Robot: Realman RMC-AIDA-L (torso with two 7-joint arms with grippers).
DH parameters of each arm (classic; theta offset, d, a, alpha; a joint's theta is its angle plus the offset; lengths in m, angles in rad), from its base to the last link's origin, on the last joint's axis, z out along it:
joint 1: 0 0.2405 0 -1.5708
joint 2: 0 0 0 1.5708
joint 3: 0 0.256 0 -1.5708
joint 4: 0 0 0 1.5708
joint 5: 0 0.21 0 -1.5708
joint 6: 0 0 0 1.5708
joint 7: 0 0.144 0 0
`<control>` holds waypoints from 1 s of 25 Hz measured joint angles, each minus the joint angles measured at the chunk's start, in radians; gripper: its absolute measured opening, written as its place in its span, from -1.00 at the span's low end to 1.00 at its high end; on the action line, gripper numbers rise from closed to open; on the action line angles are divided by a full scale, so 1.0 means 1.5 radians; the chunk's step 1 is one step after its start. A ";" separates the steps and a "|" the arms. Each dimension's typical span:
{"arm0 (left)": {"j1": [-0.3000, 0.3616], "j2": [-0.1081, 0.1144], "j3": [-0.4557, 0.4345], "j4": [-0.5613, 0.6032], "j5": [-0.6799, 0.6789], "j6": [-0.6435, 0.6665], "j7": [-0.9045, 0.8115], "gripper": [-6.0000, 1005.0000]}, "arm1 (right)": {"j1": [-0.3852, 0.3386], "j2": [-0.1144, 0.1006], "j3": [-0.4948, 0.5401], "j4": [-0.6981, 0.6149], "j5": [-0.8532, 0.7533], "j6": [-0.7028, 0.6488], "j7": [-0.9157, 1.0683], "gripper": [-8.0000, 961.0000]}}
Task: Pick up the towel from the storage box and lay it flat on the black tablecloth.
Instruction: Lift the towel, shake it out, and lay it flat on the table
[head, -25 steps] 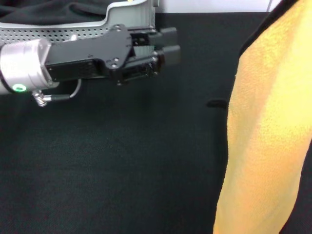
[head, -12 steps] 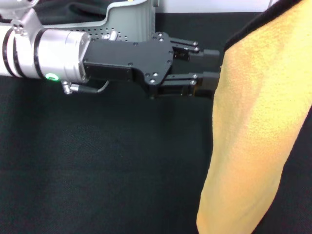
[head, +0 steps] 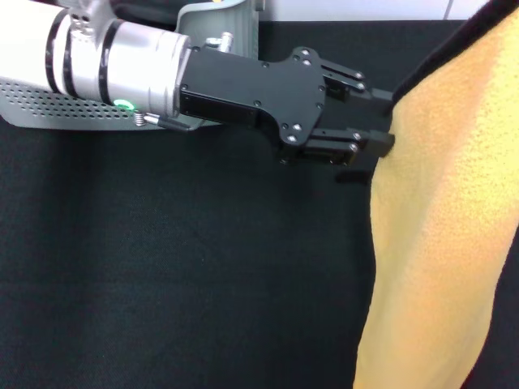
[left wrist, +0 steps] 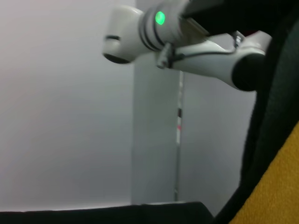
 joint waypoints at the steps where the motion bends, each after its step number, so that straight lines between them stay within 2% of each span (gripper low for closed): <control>1: -0.004 0.000 0.007 0.000 0.000 0.000 -0.001 -0.15 | 0.001 0.001 0.000 0.000 -0.001 0.000 0.000 -0.97; 12: -0.029 0.005 0.018 0.016 0.002 0.000 0.003 -0.16 | 0.001 0.001 0.000 0.005 -0.007 0.000 -0.004 -0.97; 17: -0.029 0.003 0.018 0.041 0.006 -0.002 0.018 -0.16 | 0.002 0.001 -0.005 0.007 -0.007 0.000 -0.005 -0.97; 22: -0.030 0.002 0.016 0.044 0.003 -0.002 0.025 -0.16 | 0.002 0.008 -0.004 0.008 -0.007 0.002 -0.005 -0.97; 25: -0.028 -0.004 0.017 0.044 0.001 0.010 0.026 -0.16 | -0.006 0.010 0.015 0.012 -0.007 0.004 -0.006 -0.97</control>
